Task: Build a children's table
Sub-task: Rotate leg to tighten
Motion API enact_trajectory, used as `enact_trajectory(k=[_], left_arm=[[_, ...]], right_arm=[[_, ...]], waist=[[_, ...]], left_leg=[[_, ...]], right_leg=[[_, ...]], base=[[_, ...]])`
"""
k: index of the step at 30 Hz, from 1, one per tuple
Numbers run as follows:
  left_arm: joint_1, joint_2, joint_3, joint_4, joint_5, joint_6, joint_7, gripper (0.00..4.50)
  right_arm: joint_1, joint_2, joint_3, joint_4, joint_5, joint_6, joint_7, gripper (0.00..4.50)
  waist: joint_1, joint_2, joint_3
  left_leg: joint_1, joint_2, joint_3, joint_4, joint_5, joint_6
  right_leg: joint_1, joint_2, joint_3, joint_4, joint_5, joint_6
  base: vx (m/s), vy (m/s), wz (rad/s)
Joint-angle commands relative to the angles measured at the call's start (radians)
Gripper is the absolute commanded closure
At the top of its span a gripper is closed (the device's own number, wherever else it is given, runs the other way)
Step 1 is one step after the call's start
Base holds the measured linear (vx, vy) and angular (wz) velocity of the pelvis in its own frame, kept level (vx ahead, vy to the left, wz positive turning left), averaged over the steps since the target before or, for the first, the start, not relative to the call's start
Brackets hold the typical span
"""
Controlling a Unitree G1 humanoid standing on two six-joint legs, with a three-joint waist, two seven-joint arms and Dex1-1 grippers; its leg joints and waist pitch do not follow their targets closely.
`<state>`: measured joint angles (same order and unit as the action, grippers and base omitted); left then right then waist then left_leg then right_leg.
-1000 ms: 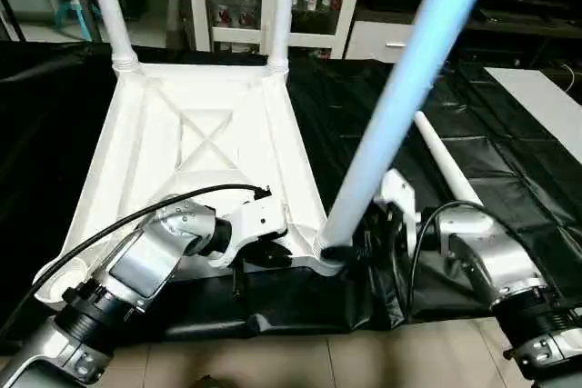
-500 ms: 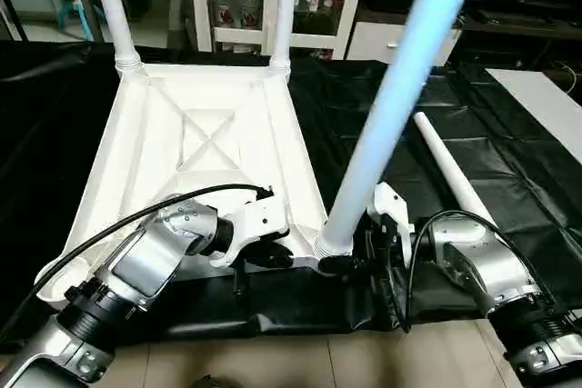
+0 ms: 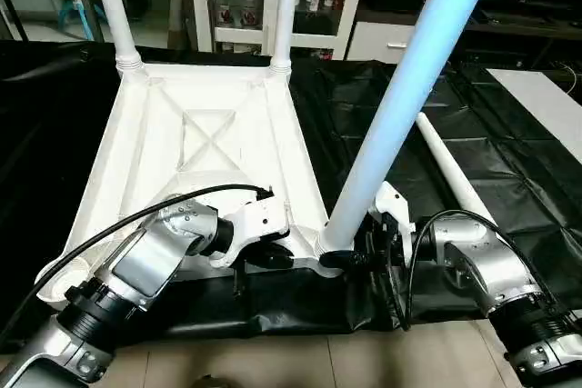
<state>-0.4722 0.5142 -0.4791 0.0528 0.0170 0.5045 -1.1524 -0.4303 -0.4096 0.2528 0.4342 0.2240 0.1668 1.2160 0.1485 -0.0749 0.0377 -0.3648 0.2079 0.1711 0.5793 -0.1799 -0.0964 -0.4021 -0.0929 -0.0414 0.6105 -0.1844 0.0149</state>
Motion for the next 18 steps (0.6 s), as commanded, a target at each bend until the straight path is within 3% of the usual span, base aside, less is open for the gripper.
enact_trajectory(k=[1,4,5,7,8,10,11,13,14,18], left_arm=[[0.027,-0.013,-0.081,0.038,0.024,0.028,-0.017,4.50],[0.018,-0.056,-0.052,0.078,0.030,0.019,0.050,4.50],[0.016,-0.063,-0.048,0.084,0.031,0.017,0.060,4.50],[-0.001,-0.132,0.001,0.133,0.023,0.028,0.154,4.50],[-0.013,-0.177,0.032,0.164,0.017,0.042,0.215,4.50],[-0.036,-0.243,0.073,0.213,0.013,0.063,0.305,4.50],[-0.048,-0.269,0.087,0.234,0.013,0.071,0.339,4.50],[-0.064,-0.304,0.097,0.264,0.023,0.060,0.393,4.50],[-0.072,-0.321,0.105,0.280,0.026,0.057,0.420,4.50],[-0.124,-0.426,0.159,0.368,0.059,0.010,0.611,4.50]], right_arm=[[-0.006,0.013,-0.024,0.000,-0.002,-0.004,-0.031,1.74],[-0.033,0.053,-0.054,0.088,-0.048,-0.039,-0.184,1.75],[-0.037,0.059,-0.058,0.101,-0.054,-0.042,-0.206,1.75],[-0.053,0.101,-0.088,0.160,-0.070,-0.023,-0.348,1.75],[-0.058,0.132,-0.109,0.186,-0.073,-0.008,-0.433,1.75],[-0.065,0.187,-0.145,0.222,-0.069,0.021,-0.570,1.76],[-0.068,0.215,-0.161,0.236,-0.065,0.034,-0.633,1.76],[-0.076,0.251,-0.177,0.265,-0.079,0.025,-0.738,1.76],[-0.080,0.264,-0.179,0.278,-0.087,0.016,-0.771,1.76],[-0.129,0.370,-0.273,0.389,-0.071,-0.060,-1.080,1.76]], waist=[[-0.005,0.008,-0.053],[-0.012,0.009,-0.046],[-0.016,0.008,-0.041],[-0.019,0.008,-0.040],[-0.025,0.007,-0.039],[-0.035,0.010,-0.039],[-0.044,0.006,-0.041],[-0.051,0.005,-0.042],[-0.056,0.013,-0.044],[-0.065,0.016,-0.046]], left_leg=[[0.013,0.016,0.006,-0.073,-0.209,0.008],[0.012,0.016,0.005,-0.079,-0.265,-0.010],[0.016,0.015,-0.001,-0.084,-0.344,-0.029],[0.018,0.015,-0.004,-0.085,-0.383,-0.037],[0.019,0.012,-0.009,-0.086,-0.410,-0.050],[0.020,0.009,-0.014,-0.086,-0.435,-0.061],[0.019,0.007,-0.017,-0.086,-0.447,-0.062],[0.012,0.007,-0.022,-0.088,-0.449,-0.058],[0.016,0.007,-0.023,-0.088,-0.458,-0.053],[0.016,0.008,-0.020,-0.090,-0.446,-0.054]], right_leg=[[0.040,-0.035,0.025,-0.058,-0.137,-0.210],[0.036,-0.037,0.026,-0.068,-0.217,-0.196],[0.035,-0.041,0.024,-0.081,-0.354,-0.162],[0.031,-0.043,0.025,-0.087,-0.413,-0.141],[0.028,-0.044,0.022,-0.093,-0.482,-0.119],[0.024,-0.044,0.017,-0.101,-0.536,-0.097],[0.024,-0.045,0.013,-0.107,-0.566,-0.081],[0.029,-0.046,0.009,-0.109,-0.583,-0.064],[0.024,-0.046,0.008,-0.112,-0.563,-0.063],[0.019,-0.041,0.011,-0.107,-0.457,-0.092]], base=[[0.000,0.000,0.00],[0.000,0.000,0.00],[0.000,0.000,0.00],[0.000,0.000,0.00],[0.000,0.000,0.00],[-0.030,0.001,-0.04],[-0.055,0.007,-0.11],[-0.027,0.004,-0.05],[0.000,0.000,0.00],[0.000,0.000,0.00]])
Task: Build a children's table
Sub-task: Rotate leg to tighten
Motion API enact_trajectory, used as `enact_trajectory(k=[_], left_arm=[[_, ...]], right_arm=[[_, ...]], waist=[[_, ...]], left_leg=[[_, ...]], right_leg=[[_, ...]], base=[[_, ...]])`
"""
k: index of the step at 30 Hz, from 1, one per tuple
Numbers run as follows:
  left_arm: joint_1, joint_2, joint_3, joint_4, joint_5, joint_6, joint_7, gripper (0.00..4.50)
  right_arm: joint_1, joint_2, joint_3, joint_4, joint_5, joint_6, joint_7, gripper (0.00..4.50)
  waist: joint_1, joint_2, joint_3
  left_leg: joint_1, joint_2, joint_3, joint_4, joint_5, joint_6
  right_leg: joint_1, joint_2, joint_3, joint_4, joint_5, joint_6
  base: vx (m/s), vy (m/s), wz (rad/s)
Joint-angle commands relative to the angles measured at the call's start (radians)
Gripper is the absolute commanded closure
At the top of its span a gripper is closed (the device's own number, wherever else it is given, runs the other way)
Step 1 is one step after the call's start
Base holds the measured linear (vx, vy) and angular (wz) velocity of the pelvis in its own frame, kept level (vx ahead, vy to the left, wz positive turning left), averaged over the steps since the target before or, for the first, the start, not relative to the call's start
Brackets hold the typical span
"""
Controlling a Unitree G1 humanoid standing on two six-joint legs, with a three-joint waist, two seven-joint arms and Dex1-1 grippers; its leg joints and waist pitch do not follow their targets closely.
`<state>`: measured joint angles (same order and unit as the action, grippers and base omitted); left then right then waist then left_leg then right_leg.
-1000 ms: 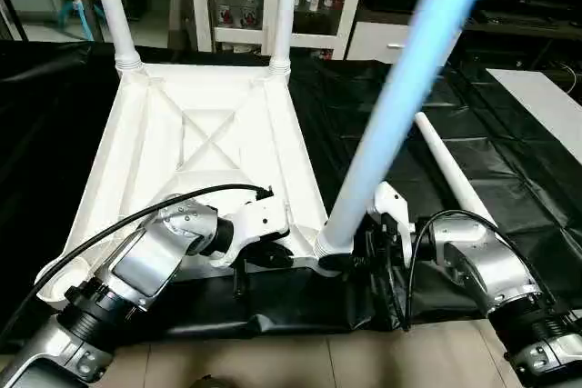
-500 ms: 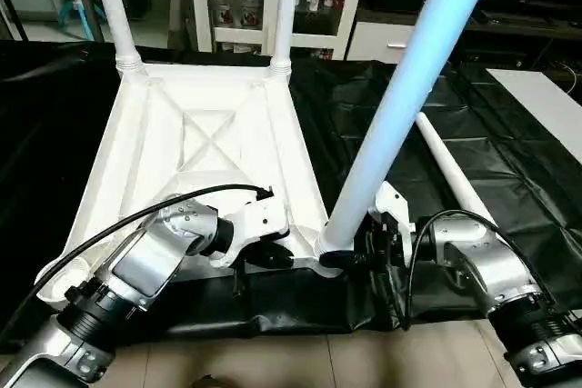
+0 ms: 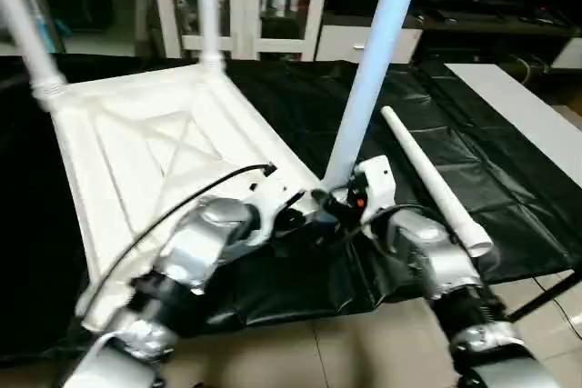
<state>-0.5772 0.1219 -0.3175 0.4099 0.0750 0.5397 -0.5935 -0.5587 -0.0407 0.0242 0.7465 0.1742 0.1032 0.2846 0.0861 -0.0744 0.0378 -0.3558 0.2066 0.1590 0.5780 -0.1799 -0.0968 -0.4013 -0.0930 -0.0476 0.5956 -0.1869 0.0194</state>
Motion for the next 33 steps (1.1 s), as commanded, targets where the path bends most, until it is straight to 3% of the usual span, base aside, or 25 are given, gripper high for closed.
enact_trajectory(k=[1,2,3,6,8,9,10,11,12,13,16,20,26,30,33], left_arm=[[-0.026,-0.047,0.005,0.024,0.006,-0.037,0.079,4.50],[-0.032,-0.057,0.011,0.033,0.009,-0.046,0.099,4.50],[-0.048,-0.090,0.027,0.058,0.012,-0.079,0.144,4.50],[-0.051,-0.103,0.037,0.053,0.000,-0.102,0.149,4.50],[-0.049,-0.103,0.038,0.051,-0.003,-0.105,0.146,4.50],[-0.045,-0.101,0.040,0.050,-0.006,-0.120,0.136,4.50],[-0.043,-0.101,0.042,0.053,-0.007,-0.130,0.136,4.50],[-0.043,-0.101,0.042,0.053,-0.007,-0.130,0.136,4.50],[-0.041,-0.101,0.045,0.060,-0.006,-0.141,0.141,4.50],[-0.041,-0.102,0.045,0.062,-0.006,-0.143,0.143,4.50],[-0.031,-0.091,0.044,0.057,-0.008,-0.143,0.129,4.50],[-0.022,-0.076,0.043,0.053,-0.006,-0.140,0.111,4.50],[-0.009,-0.040,0.031,0.048,0.005,-0.137,0.077,4.50],[0.028,0.035,-0.020,-0.006,0.005,-0.097,-0.042,4.50],[0.052,0.084,-0.053,-0.050,0.005,-0.075,-0.117,4.50]], right_arm=[[-0.010,0.018,-0.065,0.095,-0.007,-0.006,-0.181,1.76],[-0.017,0.031,-0.082,0.109,0.004,-0.013,-0.207,1.77],[-0.043,0.071,-0.108,0.152,0.013,-0.070,-0.272,1.77],[-0.061,0.100,-0.098,0.165,0.004,-0.130,-0.275,1.77],[-0.065,0.106,-0.100,0.167,0.008,-0.139,-0.271,1.77],[-0.072,0.115,-0.094,0.168,0.007,-0.162,-0.242,1.77],[-0.076,0.119,-0.090,0.173,0.001,-0.181,-0.231,1.77],[-0.076,0.119,-0.090,0.173,0.001,-0.181,-0.231,1.77],[-0.086,0.123,-0.089,0.189,-0.010,-0.216,-0.229,1.77],[-0.088,0.124,-0.090,0.194,-0.012,-0.222,-0.230,1.42],[-0.084,0.107,-0.085,0.184,-0.016,-0.275,-0.203,0.99],[-0.059,0.082,-0.083,0.126,-0.017,-0.291,-0.168,0.61],[-0.007,0.035,-0.073,0.018,-0.029,-0.277,-0.123,0.21],[0.061,-0.058,-0.051,-0.109,-0.013,-0.204,0.035,0.04],[0.099,-0.128,-0.013,-0.187,0.017,-0.141,0.196,0.04]], waist=[[-0.006,0.014,-0.047],[-0.003,0.016,-0.051],[-0.002,0.013,-0.052],[0.002,0.007,-0.055],[0.005,0.010,-0.056],[0.006,0.005,-0.058],[0.008,0.008,-0.063],[0.008,0.008,-0.063],[0.011,0.007,-0.069],[0.011,0.006,-0.067],[0.010,0.008,-0.063],[0.008,0.009,-0.058],[0.010,0.007,-0.058],[0.014,0.008,-0.057],[0.018,0.012,-0.052]], left_leg=[[0.007,0.009,-0.007,-0.089,-0.444,-0.055],[0.004,0.010,-0.007,-0.088,-0.425,-0.055],[0.002,0.010,-0.005,-0.089,-0.415,-0.049],[0.000,0.010,0.005,-0.084,-0.365,-0.030],[0.001,0.011,0.009,-0.081,-0.329,-0.018],[-0.003,0.010,0.013,-0.078,-0.295,-0.009],[-0.004,0.011,0.015,-0.075,-0.244,0.001],[-0.004,0.011,0.015,-0.075,-0.244,0.001],[-0.011,0.008,0.017,-0.065,-0.124,0.026],[-0.010,0.005,0.021,-0.062,-0.085,0.043],[-0.007,0.008,0.023,-0.064,-0.116,0.057],[-0.006,0.012,0.020,-0.073,-0.216,0.026],[-0.007,0.010,0.021,-0.070,-0.171,0.032],[-0.007,0.012,0.021,-0.070,-0.183,0.047],[-0.003,0.017,0.020,-0.074,-0.237,0.038]], right_leg=[[0.017,-0.040,0.017,-0.091,-0.439,-0.101],[0.021,-0.039,0.019,-0.084,-0.387,-0.109],[0.022,-0.036,0.019,-0.081,-0.347,-0.114],[0.024,-0.035,0.024,-0.073,-0.275,-0.129],[0.023,-0.033,0.026,-0.069,-0.224,-0.141],[0.028,-0.033,0.027,-0.063,-0.180,-0.150],[0.031,-0.035,0.027,-0.055,-0.121,-0.162],[0.031,-0.035,0.027,-0.055,-0.121,-0.162],[0.038,-0.031,0.026,-0.036,0.034,-0.189],[0.038,-0.027,0.025,-0.033,0.086,-0.204],[0.037,-0.030,0.025,-0.039,0.041,-0.214],[0.035,-0.033,0.027,-0.053,-0.107,-0.183],[0.038,-0.030,0.028,-0.047,-0.046,-0.181],[0.039,-0.030,0.028,-0.051,-0.065,-0.183],[0.034,-0.030,0.029,-0.059,-0.133,-0.185]], base=[[0.000,0.000,0.00],[0.000,0.000,0.00],[0.000,0.000,0.00],[0.000,0.000,0.00],[0.053,-0.010,0.02],[0.055,-0.013,0.02],[0.052,-0.014,0.02],[0.000,0.000,0.00],[0.000,0.000,0.00],[0.000,0.000,0.00],[0.000,0.000,0.00],[0.000,0.000,0.00],[0.000,0.000,0.00],[0.000,0.000,0.00],[0.000,0.000,0.00]])
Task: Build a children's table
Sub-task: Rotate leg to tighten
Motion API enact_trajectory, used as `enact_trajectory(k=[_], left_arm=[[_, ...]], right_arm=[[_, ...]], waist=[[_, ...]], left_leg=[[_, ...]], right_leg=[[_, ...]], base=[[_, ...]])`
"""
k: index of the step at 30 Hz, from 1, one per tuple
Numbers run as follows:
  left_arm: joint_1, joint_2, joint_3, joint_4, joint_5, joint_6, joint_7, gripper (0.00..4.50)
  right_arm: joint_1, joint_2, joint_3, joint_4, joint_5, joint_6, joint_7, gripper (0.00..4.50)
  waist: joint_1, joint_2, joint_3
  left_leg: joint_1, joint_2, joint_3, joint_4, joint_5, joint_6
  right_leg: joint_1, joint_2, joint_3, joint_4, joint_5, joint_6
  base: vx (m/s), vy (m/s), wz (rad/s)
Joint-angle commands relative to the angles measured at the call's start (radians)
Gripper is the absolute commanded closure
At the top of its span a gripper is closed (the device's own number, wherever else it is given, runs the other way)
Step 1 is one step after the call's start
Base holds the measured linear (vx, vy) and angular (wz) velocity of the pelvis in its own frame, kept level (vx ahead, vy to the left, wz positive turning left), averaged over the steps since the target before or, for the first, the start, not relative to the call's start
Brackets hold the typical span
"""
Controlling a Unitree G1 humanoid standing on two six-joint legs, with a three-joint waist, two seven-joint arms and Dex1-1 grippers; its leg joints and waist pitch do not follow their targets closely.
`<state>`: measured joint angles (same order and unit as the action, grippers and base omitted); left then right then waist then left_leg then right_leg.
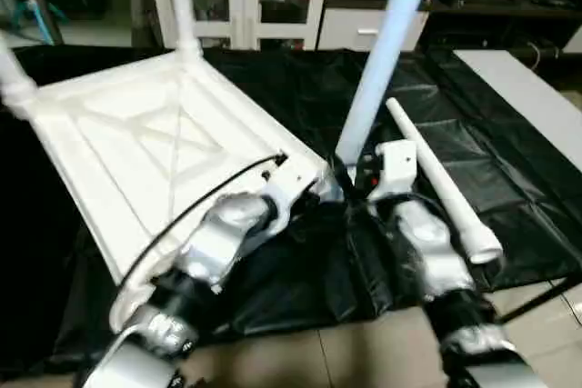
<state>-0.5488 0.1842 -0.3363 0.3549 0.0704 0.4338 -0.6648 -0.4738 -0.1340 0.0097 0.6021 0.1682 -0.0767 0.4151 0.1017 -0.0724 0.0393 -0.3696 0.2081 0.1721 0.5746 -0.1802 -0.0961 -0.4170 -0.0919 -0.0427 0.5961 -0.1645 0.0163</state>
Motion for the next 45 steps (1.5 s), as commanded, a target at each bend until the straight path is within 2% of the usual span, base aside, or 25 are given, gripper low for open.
enact_trajectory(k=[1,2,3,4,5,6,7,8,10,12,14,15,16,17,18,19,22,25,26,32,41,42,45], left_arm=[[0.025,0.026,-0.037,0.002,0.010,0.032,-0.051,4.50],[0.046,0.076,-0.067,-0.041,0.007,0.056,-0.120,4.50],[0.052,0.089,-0.076,-0.053,0.006,0.063,-0.138,4.50],[0.052,0.089,-0.076,-0.053,0.006,0.063,-0.138,4.50],[0.062,0.121,-0.098,-0.077,0.006,0.071,-0.183,4.50],[0.062,0.122,-0.099,-0.078,0.006,0.072,-0.185,4.50],[0.071,0.151,-0.122,-0.103,0.005,0.076,-0.228,4.50],[0.079,0.179,-0.146,-0.130,0.004,0.077,-0.275,4.50],[0.089,0.204,-0.170,-0.162,-0.004,0.076,-0.328,4.50],[0.091,0.211,-0.178,-0.172,-0.007,0.075,-0.344,4.50],[0.100,0.244,-0.209,-0.224,-0.027,0.086,-0.409,4.50],[0.101,0.253,-0.219,-0.238,-0.029,0.091,-0.427,4.50],[0.101,0.259,-0.228,-0.246,-0.030,0.091,-0.440,4.50],[0.102,0.265,-0.235,-0.254,-0.031,0.093,-0.453,4.50],[0.102,0.270,-0.239,-0.260,-0.032,0.096,-0.461,4.50],[0.102,0.275,-0.244,-0.267,-0.032,0.099,-0.469,4.50],[0.102,0.286,-0.251,-0.278,-0.030,0.106,-0.488,4.50],[0.102,0.293,-0.250,-0.286,-0.027,0.108,-0.493,4.50],[0.101,0.295,-0.250,-0.286,-0.026,0.108,-0.493,4.50],[0.100,0.301,-0.252,-0.285,-0.021,0.107,-0.495,4.50],[0.100,0.301,-0.257,-0.283,-0.015,0.107,-0.498,4.50],[0.100,0.301,-0.257,-0.283,-0.015,0.107,-0.498,4.50],[0.101,0.302,-0.258,-0.283,-0.015,0.106,-0.498,4.50]], right_arm=[[0.019,-0.042,0.006,-0.052,0.027,0.047,0.082,0.04],[0.072,-0.137,0.064,-0.169,0.104,0.130,0.315,0.04],[0.087,-0.165,0.082,-0.202,0.125,0.149,0.382,0.04],[0.087,-0.165,0.082,-0.202,0.125,0.149,0.382,0.04],[0.112,-0.225,0.112,-0.258,0.158,0.194,0.495,0.04],[0.113,-0.227,0.113,-0.260,0.159,0.197,0.499,0.04],[0.120,-0.263,0.122,-0.284,0.173,0.234,0.565,0.04],[0.117,-0.289,0.126,-0.291,0.179,0.263,0.621,0.04],[0.092,-0.296,0.125,-0.266,0.168,0.265,0.646,0.04],[0.083,-0.296,0.127,-0.258,0.164,0.263,0.653,0.04],[0.063,-0.312,0.157,-0.263,0.159,0.274,0.691,0.04],[0.061,-0.321,0.172,-0.271,0.162,0.288,0.714,0.04],[0.058,-0.327,0.186,-0.276,0.164,0.300,0.734,0.04],[0.055,-0.333,0.202,-0.275,0.154,0.302,0.753,0.04],[0.054,-0.337,0.211,-0.276,0.144,0.301,0.766,0.04],[0.051,-0.340,0.222,-0.273,0.133,0.302,0.780,0.04],[0.045,-0.338,0.231,-0.259,0.113,0.295,0.797,0.04],[0.034,-0.342,0.246,-0.237,0.103,0.284,0.827,0.04],[0.033,-0.344,0.248,-0.234,0.102,0.280,0.830,0.30],[0.024,-0.335,0.249,-0.202,0.081,0.234,0.818,0.75],[0.027,-0.316,0.252,-0.173,0.061,0.205,0.826,1.29],[0.027,-0.316,0.252,-0.173,0.061,0.205,0.826,1.52],[0.027,-0.314,0.252,-0.167,0.059,0.199,0.828,1.63]], waist=[[0.004,0.010,-0.053],[0.006,0.015,-0.053],[0.012,0.013,-0.053],[0.014,0.013,-0.048],[0.012,0.014,-0.048],[0.015,0.014,-0.050],[0.013,0.012,-0.047],[0.013,0.007,-0.046],[0.013,0.007,-0.046],[0.012,0.007,-0.046],[0.017,0.010,-0.050],[0.018,0.007,-0.049],[0.021,0.008,-0.048],[0.031,0.008,-0.049],[0.031,0.008,-0.049],[0.037,0.008,-0.052],[0.040,0.005,-0.053],[0.038,0.003,-0.052],[0.039,0.005,-0.053],[0.038,0.006,-0.055],[0.038,0.006,-0.056],[0.038,0.005,-0.056],[0.039,0.006,-0.056]], left_leg=[[0.011,0.015,0.007,-0.071,-0.244,0.035],[0.014,0.015,0.006,-0.073,-0.266,0.034],[0.015,0.018,0.004,-0.072,-0.270,0.038],[0.012,0.021,0.004,-0.076,-0.281,0.041],[0.012,0.018,0.004,-0.077,-0.289,0.039],[0.013,0.019,0.002,-0.077,-0.294,0.038],[0.012,0.018,0.002,-0.078,-0.304,0.036],[0.011,0.019,-0.001,-0.080,-0.336,0.028],[0.012,0.021,-0.003,-0.080,-0.331,0.018],[0.013,0.020,-0.001,-0.081,-0.325,0.012],[0.023,0.022,0.002,-0.077,-0.302,0.007],[0.023,0.022,0.005,-0.076,-0.297,0.010],[0.024,0.022,0.004,-0.076,-0.291,0.011],[0.023,0.022,0.006,-0.075,-0.270,0.014],[0.023,0.022,0.006,-0.075,-0.270,0.014],[0.025,0.021,0.008,-0.073,-0.250,0.011],[0.019,0.018,0.007,-0.073,-0.225,0.009],[0.018,0.017,0.006,-0.073,-0.238,0.006],[0.019,0.018,0.006,-0.073,-0.238,0.005],[0.019,0.016,0.007,-0.070,-0.213,0.008],[0.021,0.017,0.006,-0.070,-0.218,0.009],[0.020,0.016,0.006,-0.070,-0.222,0.009],[0.022,0.017,0.006,-0.070,-0.233,0.006]], right_leg=[[0.050,-0.032,0.024,-0.060,-0.165,-0.181],[0.052,-0.028,0.023,-0.063,-0.179,-0.179],[0.056,-0.028,0.023,-0.062,-0.177,-0.174],[0.052,-0.031,0.026,-0.064,-0.185,-0.173],[0.053,-0.031,0.025,-0.065,-0.200,-0.176],[0.054,-0.031,0.024,-0.067,-0.209,-0.176],[0.052,-0.031,0.024,-0.068,-0.233,-0.174],[0.051,-0.037,0.023,-0.073,-0.314,-0.163],[0.045,-0.040,0.024,-0.075,-0.343,-0.159],[0.043,-0.040,0.025,-0.075,-0.336,-0.165],[0.038,-0.037,0.026,-0.067,-0.272,-0.190],[0.038,-0.035,0.026,-0.067,-0.259,-0.194],[0.039,-0.034,0.026,-0.065,-0.248,-0.198],[0.042,-0.033,0.027,-0.061,-0.214,-0.203],[0.042,-0.033,0.027,-0.061,-0.214,-0.203],[0.043,-0.033,0.027,-0.056,-0.176,-0.209],[0.051,-0.034,0.026,-0.052,-0.158,-0.208],[0.052,-0.037,0.026,-0.055,-0.187,-0.203],[0.051,-0.038,0.026,-0.056,-0.192,-0.202],[0.053,-0.035,0.025,-0.051,-0.151,-0.212],[0.054,-0.034,0.024,-0.049,-0.150,-0.217],[0.055,-0.034,0.024,-0.050,-0.153,-0.216],[0.054,-0.035,0.025,-0.051,-0.165,-0.215]], base=[[0.000,0.000,0.00],[0.000,0.000,0.00],[0.000,0.000,0.00],[0.000,0.000,0.00],[0.000,0.000,0.00],[0.000,0.000,0.00],[0.000,0.000,0.00],[0.000,0.000,0.00],[0.000,0.000,0.00],[0.000,0.000,0.00],[0.000,0.000,0.00],[0.000,0.000,0.00],[0.000,0.000,0.00],[0.000,0.000,0.00],[0.000,0.000,0.00],[0.000,0.000,0.00],[0.000,0.000,0.00],[0.000,0.000,0.00],[0.000,0.000,0.00],[0.000,0.000,0.00],[0.000,0.000,0.00],[0.000,0.000,0.00],[0.000,0.000,0.00]])
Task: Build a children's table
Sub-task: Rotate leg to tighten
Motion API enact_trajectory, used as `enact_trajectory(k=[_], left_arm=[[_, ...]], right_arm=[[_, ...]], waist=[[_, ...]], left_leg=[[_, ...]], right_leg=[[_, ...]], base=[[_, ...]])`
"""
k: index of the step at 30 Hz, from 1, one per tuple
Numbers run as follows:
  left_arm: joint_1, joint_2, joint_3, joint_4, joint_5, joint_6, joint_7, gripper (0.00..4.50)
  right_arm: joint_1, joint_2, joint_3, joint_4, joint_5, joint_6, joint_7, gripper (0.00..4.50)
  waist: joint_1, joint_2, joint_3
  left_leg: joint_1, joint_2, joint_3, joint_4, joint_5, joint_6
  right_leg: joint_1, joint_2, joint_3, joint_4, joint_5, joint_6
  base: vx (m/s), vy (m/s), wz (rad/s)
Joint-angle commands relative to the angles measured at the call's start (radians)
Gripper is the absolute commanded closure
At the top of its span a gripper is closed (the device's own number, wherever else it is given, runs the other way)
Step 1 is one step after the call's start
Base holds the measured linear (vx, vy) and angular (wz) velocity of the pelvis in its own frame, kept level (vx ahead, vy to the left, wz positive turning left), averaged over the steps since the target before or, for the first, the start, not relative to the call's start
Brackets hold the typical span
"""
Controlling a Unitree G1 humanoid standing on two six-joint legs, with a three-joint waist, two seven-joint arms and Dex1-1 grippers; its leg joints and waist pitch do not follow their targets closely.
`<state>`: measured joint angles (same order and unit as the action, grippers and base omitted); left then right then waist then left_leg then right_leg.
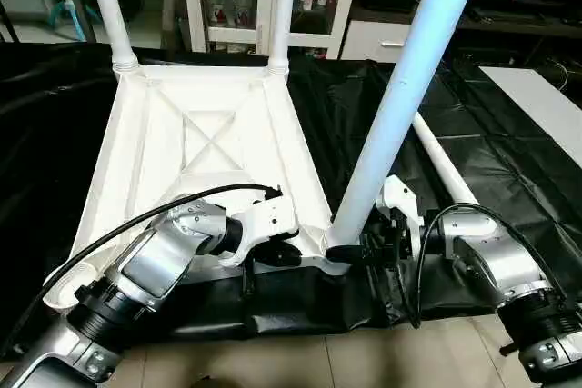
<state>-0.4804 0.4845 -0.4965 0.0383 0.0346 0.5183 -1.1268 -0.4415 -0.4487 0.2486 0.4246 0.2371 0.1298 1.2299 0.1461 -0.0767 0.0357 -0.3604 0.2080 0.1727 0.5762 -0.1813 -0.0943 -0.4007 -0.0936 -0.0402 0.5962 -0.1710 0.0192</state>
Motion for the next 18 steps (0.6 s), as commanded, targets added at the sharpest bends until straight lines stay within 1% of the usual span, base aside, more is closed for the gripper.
enact_trajectory(k=[1,3,5,7,8,10,12,13,14,15,16,17,18], left_arm=[[0.034,0.003,-0.098,0.033,0.021,0.022,-0.037,4.50],[0.034,0.003,-0.098,0.033,0.022,0.022,-0.038,4.50],[0.034,0.003,-0.097,0.033,0.023,0.023,-0.039,4.50],[0.034,0.003,-0.097,0.034,0.023,0.023,-0.042,4.50],[0.034,0.004,-0.097,0.034,0.023,0.023,-0.043,4.50],[0.034,0.004,-0.097,0.035,0.023,0.023,-0.043,4.50],[0.034,0.002,-0.094,0.036,0.022,0.025,-0.039,4.50],[0.035,-0.004,-0.087,0.042,0.021,0.026,-0.029,4.50],[0.032,-0.032,-0.063,0.069,0.021,0.020,0.016,4.50],[0.029,-0.047,-0.051,0.083,0.022,0.016,0.039,4.50],[0.029,-0.047,-0.051,0.083,0.022,0.016,0.039,4.50],[0.020,-0.078,-0.025,0.112,0.023,0.018,0.089,4.50],[0.007,-0.117,0.007,0.148,0.021,0.024,0.148,4.50]], right_arm=[[-0.005,0.001,0.014,0.012,-0.012,-0.010,0.015,1.82],[-0.003,0.004,0.014,0.016,-0.017,-0.015,0.018,1.95],[-0.002,0.005,0.015,0.017,-0.019,-0.017,0.020,1.97],[-0.001,0.006,0.017,0.020,-0.023,-0.020,0.025,2.03],[-0.001,0.007,0.018,0.021,-0.025,-0.022,0.026,2.03],[0.002,0.006,0.020,0.024,-0.027,-0.025,0.030,2.03],[0.005,0.009,0.020,0.033,-0.032,-0.030,0.025,2.03],[0.005,0.015,0.014,0.043,-0.032,-0.031,0.009,2.04],[-0.008,0.043,-0.008,0.094,-0.051,-0.046,-0.079,2.04],[-0.016,0.056,-0.018,0.120,-0.064,-0.055,-0.125,2.04],[-0.016,0.056,-0.018,0.120,-0.064,-0.055,-0.125,2.04],[-0.029,0.079,-0.038,0.165,-0.074,-0.051,-0.202,2.04],[-0.043,0.106,-0.062,0.210,-0.077,-0.032,-0.289,2.04]], waist=[[-0.006,0.010,-0.051],[-0.007,0.010,-0.050],[-0.007,0.010,-0.050],[-0.007,0.009,-0.051],[-0.007,0.012,-0.051],[-0.007,0.010,-0.051],[-0.006,0.010,-0.052],[-0.007,0.009,-0.051],[-0.007,0.008,-0.051],[-0.011,0.011,-0.046],[-0.011,0.011,-0.046],[-0.014,0.009,-0.041],[-0.020,0.010,-0.037]], left_leg=[[0.012,0.016,0.005,-0.073,-0.239,0.003],[0.014,0.017,0.003,-0.075,-0.262,-0.001],[0.014,0.017,0.003,-0.076,-0.269,-0.002],[0.014,0.017,0.003,-0.075,-0.265,-0.002],[0.015,0.018,0.002,-0.076,-0.265,-0.003],[0.014,0.017,0.003,-0.075,-0.263,-0.002],[0.015,0.017,0.003,-0.074,-0.259,0.000],[0.014,0.017,0.004,-0.074,-0.258,0.001],[0.014,0.017,0.004,-0.075,-0.260,0.001],[0.013,0.015,0.002,-0.079,-0.303,-0.011],[0.013,0.015,0.002,-0.079,-0.303,-0.011],[0.018,0.015,0.000,-0.083,-0.370,-0.021],[0.022,0.014,-0.004,-0.085,-0.428,-0.035]], right_leg=[[0.038,-0.033,0.022,-0.052,-0.167,-0.216],[0.038,-0.034,0.022,-0.055,-0.195,-0.210],[0.038,-0.034,0.022,-0.056,-0.206,-0.206],[0.038,-0.034,0.023,-0.055,-0.200,-0.206],[0.037,-0.033,0.022,-0.055,-0.194,-0.208],[0.038,-0.032,0.022,-0.054,-0.187,-0.209],[0.038,-0.033,0.023,-0.054,-0.185,-0.212],[0.038,-0.033,0.023,-0.054,-0.183,-0.213],[0.037,-0.033,0.022,-0.055,-0.188,-0.213],[0.035,-0.034,0.022,-0.062,-0.249,-0.202],[0.035,-0.034,0.022,-0.062,-0.249,-0.202],[0.031,-0.036,0.021,-0.072,-0.345,-0.179],[0.024,-0.037,0.020,-0.080,-0.434,-0.157]], base=[[0.000,0.000,0.00],[0.000,0.000,0.00],[0.000,0.000,0.00],[0.000,0.000,0.00],[0.000,0.000,0.00],[0.000,0.000,0.00],[0.000,0.000,0.00],[0.000,0.000,0.00],[0.000,0.000,0.00],[0.000,0.000,0.00],[0.000,0.000,0.00],[-0.054,-0.007,-0.02],[-0.054,-0.007,-0.02]])
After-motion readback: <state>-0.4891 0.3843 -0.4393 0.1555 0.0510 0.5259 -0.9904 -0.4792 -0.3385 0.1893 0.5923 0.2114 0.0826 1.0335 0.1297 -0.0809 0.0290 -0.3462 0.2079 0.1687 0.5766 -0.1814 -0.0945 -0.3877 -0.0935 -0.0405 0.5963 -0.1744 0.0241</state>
